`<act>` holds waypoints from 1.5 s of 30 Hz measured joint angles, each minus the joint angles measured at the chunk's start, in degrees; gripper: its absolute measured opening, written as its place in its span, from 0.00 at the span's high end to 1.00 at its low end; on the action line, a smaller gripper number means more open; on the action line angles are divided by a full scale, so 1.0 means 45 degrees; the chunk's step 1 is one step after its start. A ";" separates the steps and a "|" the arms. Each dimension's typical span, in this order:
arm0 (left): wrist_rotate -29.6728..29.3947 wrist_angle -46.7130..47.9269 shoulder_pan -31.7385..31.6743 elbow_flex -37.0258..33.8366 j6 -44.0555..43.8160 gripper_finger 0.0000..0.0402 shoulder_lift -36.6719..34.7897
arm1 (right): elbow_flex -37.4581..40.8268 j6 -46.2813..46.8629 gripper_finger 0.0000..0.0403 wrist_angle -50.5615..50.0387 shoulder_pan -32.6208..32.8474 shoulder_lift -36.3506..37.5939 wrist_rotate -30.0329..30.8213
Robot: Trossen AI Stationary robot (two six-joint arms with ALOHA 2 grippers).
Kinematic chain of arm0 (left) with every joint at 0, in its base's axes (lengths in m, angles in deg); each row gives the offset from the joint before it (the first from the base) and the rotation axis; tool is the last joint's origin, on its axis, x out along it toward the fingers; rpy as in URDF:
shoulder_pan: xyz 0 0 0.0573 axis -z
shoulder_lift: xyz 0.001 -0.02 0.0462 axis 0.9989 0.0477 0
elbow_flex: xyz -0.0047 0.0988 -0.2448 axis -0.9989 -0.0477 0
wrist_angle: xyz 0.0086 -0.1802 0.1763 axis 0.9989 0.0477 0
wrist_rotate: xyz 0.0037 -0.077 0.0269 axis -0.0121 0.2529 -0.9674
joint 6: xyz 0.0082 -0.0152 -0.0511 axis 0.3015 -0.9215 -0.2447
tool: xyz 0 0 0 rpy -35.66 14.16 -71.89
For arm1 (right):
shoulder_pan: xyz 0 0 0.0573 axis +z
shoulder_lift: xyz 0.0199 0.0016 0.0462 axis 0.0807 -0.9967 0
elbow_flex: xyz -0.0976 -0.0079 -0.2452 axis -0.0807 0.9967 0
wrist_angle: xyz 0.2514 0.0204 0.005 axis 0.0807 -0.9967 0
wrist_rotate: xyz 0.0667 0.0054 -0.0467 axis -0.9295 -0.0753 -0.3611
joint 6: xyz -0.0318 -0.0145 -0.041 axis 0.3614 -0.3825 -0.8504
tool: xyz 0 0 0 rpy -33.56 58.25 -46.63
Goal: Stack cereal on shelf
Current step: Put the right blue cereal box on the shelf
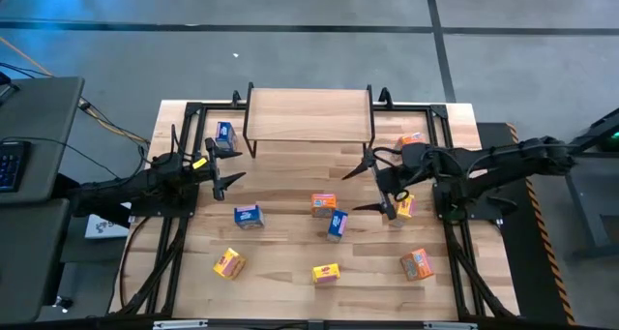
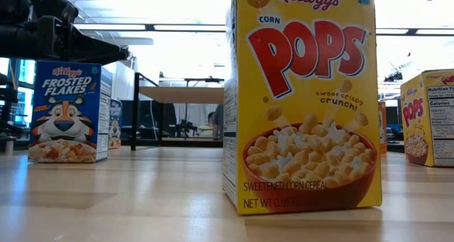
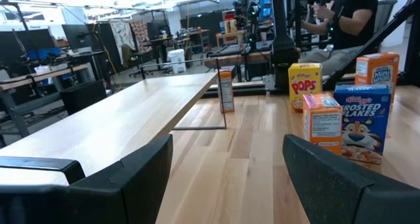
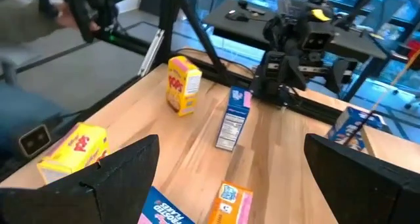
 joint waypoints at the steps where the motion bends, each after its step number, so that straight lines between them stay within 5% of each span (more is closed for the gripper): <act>1: -0.0002 0.0000 -0.0001 0.0002 0.0002 0.30 0.0000 | -0.0077 -0.0170 0.07 -0.0008 0.0000 -0.0139 -0.0227; 19: 0.0003 0.0000 -0.0001 0.0001 -0.2440 0.30 0.0000 | -0.1925 -0.1223 0.07 -0.1741 0.0815 -0.2665 -0.0371; 45: 0.0005 -0.0005 -0.0003 0.0001 -0.2453 0.30 0.0000 | -0.2748 -0.2203 0.07 -0.3253 0.2259 -0.5073 0.0464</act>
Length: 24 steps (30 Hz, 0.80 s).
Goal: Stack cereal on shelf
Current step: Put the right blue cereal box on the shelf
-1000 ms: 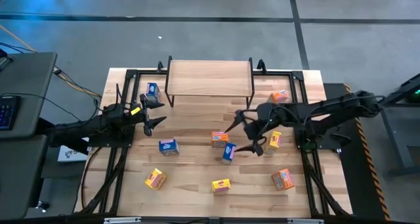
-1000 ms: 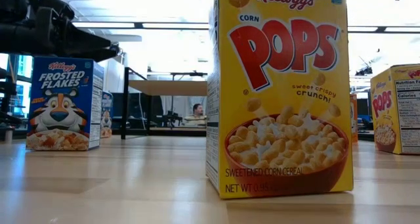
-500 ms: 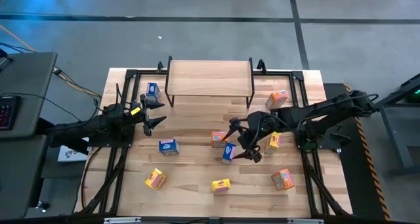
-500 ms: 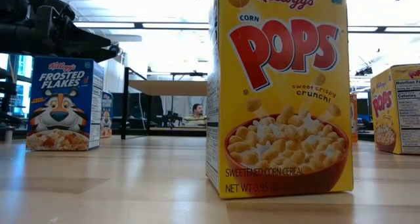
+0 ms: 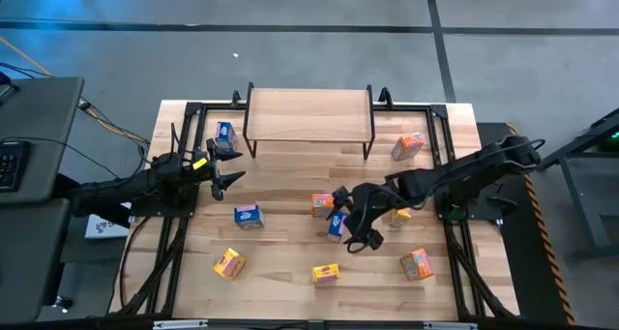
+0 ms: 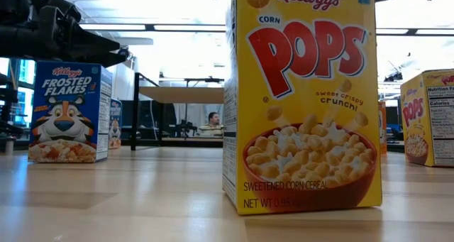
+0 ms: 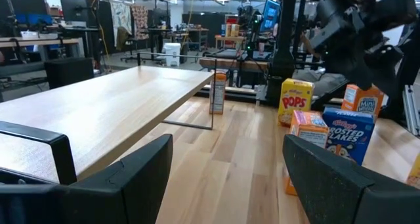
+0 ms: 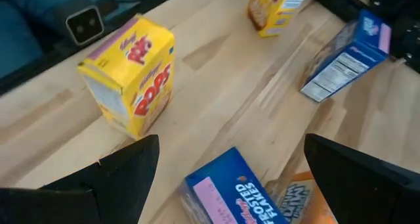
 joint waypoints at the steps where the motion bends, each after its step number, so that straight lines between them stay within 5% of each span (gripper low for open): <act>1: 0.0000 0.0005 0.0002 -0.0002 -0.0003 0.30 0.0000 | 0.0000 -0.0240 0.07 -0.0049 0.0059 -0.0051 0.0039; 6: 0.0000 0.0003 0.0000 -0.0002 -0.0008 0.30 0.0000 | 0.0000 -0.1516 0.07 -0.0338 0.0343 -0.0141 0.0350; 15: 0.0000 0.0000 0.0000 -0.0002 -0.0012 0.30 0.0000 | 0.0000 -0.3333 0.07 -0.0919 0.0753 -0.0141 0.2886; 24: 0.0000 0.0000 0.0000 0.0002 -0.0012 0.30 0.0000 | -0.0332 -0.3104 0.07 -0.1420 0.0743 -0.0136 0.1818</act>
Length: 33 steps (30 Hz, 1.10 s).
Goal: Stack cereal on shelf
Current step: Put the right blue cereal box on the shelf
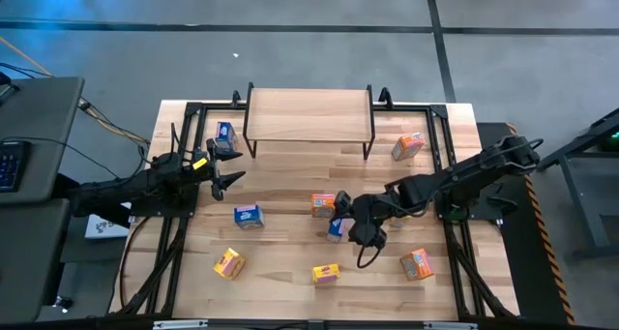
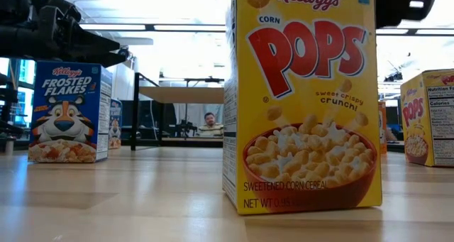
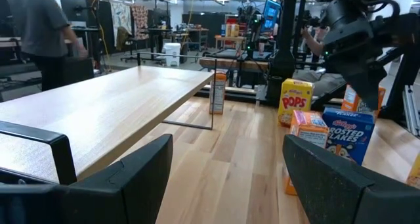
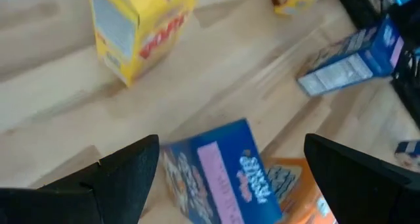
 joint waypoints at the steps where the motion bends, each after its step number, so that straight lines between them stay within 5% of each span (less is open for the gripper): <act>1: 0.0000 0.0000 0.0000 -0.0004 0.0000 0.30 0.0000 | -0.0129 0.0002 0.07 -0.0091 0.0000 0.0005 -0.0087; 33: 0.0000 -0.0039 0.0004 -0.0004 0.0000 0.30 0.0000 | -0.0980 -0.0317 0.07 -0.1736 -0.0457 -0.1403 -0.0075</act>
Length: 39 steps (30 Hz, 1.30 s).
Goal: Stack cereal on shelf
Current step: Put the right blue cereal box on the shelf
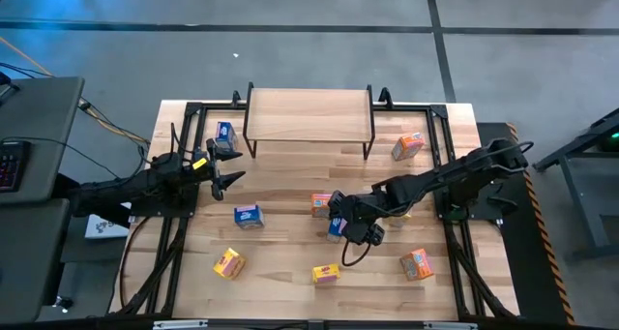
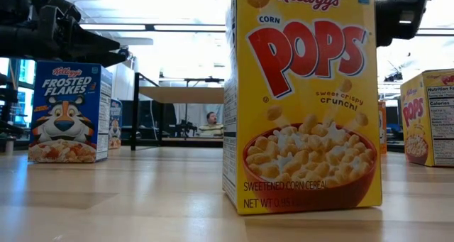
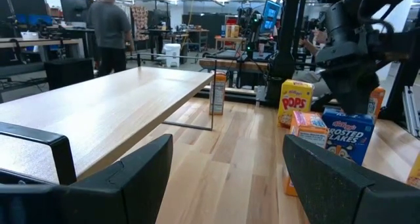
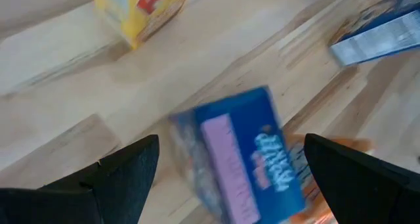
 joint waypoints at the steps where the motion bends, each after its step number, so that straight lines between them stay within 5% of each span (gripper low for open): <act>1: 0.0005 0.0005 -0.0005 0.0000 0.0000 0.30 0.0000 | 0.0000 -0.0008 0.07 0.0101 0.0000 -0.0049 0.0005; 21: 0.0000 0.0053 -0.0003 0.0002 -0.0097 0.30 0.0000 | 0.0000 -0.0358 0.08 0.0237 0.0034 -0.0754 0.0929; 39: 0.0000 0.0049 -0.0004 0.0000 -0.0097 0.30 0.0000 | 0.0000 -0.0310 0.30 0.0112 0.0096 -0.0754 0.1182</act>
